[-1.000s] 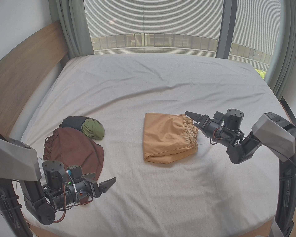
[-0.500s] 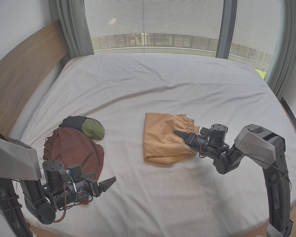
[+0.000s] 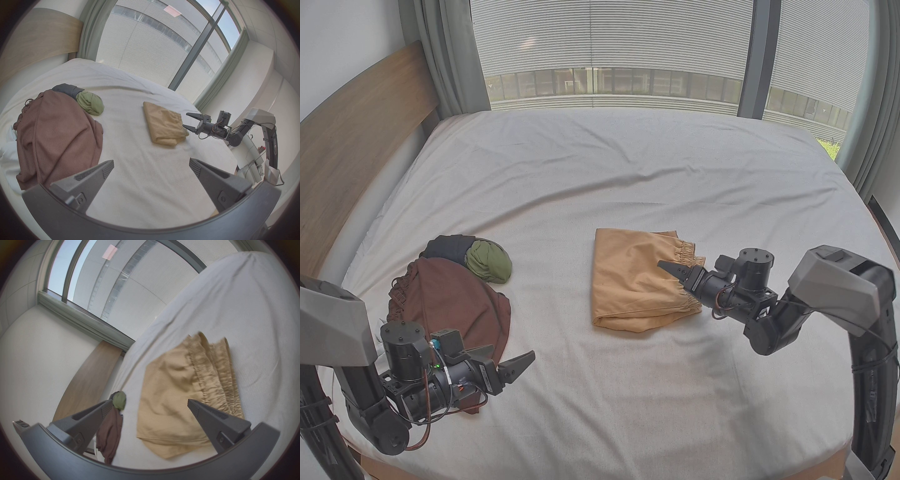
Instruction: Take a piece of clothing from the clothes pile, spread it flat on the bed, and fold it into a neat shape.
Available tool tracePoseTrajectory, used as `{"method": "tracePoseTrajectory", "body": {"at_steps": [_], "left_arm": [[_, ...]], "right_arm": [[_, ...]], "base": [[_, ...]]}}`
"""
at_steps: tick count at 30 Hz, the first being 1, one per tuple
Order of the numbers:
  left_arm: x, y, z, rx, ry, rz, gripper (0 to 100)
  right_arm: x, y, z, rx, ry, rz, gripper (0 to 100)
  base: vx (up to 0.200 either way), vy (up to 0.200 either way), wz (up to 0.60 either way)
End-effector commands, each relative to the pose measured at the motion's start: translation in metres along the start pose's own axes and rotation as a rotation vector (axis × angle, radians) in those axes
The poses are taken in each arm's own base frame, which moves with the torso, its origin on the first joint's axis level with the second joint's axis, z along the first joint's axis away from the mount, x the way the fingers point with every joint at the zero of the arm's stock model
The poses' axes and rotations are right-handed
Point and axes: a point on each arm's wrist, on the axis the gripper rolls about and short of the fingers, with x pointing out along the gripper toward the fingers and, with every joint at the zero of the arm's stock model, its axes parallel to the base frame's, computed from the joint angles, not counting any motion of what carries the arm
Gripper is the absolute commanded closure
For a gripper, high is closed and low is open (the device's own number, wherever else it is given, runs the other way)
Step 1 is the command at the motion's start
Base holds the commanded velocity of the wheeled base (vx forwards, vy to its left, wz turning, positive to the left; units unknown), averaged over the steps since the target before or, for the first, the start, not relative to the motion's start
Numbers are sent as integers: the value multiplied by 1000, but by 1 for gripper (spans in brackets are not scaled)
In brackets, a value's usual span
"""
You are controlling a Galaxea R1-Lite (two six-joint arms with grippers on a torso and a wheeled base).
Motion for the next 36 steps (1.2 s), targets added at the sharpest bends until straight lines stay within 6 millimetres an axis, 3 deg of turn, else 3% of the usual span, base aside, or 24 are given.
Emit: {"method": "tracePoseTrajectory", "body": {"at_steps": [1,3,6,10,14,15,16,22,23,24,29,31,32,36], "left_arm": [[-37,-36,36,1,-185,-136,0],[-53,-51,37,18,-204,-185,0],[-68,-59,35,30,-212,-225,0],[-95,-74,33,49,-259,-267,0],[-118,-82,39,69,-337,-279,0],[-120,-82,39,74,-340,-281,0],[-128,-84,38,100,-338,-291,0],[-162,-70,33,111,-349,-174,0],[-162,-70,33,111,-349,-174,0],[-176,-61,28,94,-354,-104,0],[-205,-53,14,79,-384,-23,0],[-205,-53,14,79,-384,-23,0],[-219,-51,8,77,-441,7,0],[-230,-49,-3,80,-459,23,0]], "right_arm": [[-86,92,46,-115,-117,117,0],[-126,110,48,-225,-135,112,0],[-162,120,42,-302,-142,102,0],[-225,135,33,-381,-183,92,0],[-269,149,29,-436,-255,102,0],[-273,150,30,-441,-262,102,0],[-291,155,29,-472,-290,92,0],[-355,170,5,-572,-321,59,0],[-355,170,5,-572,-321,59,0],[-379,174,-6,-583,-344,64,0],[-421,178,-32,-604,-412,41,0],[-421,178,-32,-604,-412,41,0],[-440,173,-53,-618,-457,19,0],[-455,166,-77,-620,-469,-1,0]], "base": [[0,0,0],[0,0,0],[0,0,0],[0,0,0],[0,0,0],[0,0,0],[0,0,0],[0,0,0],[0,0,0],[0,0,0],[0,0,0],[0,0,0],[0,0,0],[0,0,0]]}}
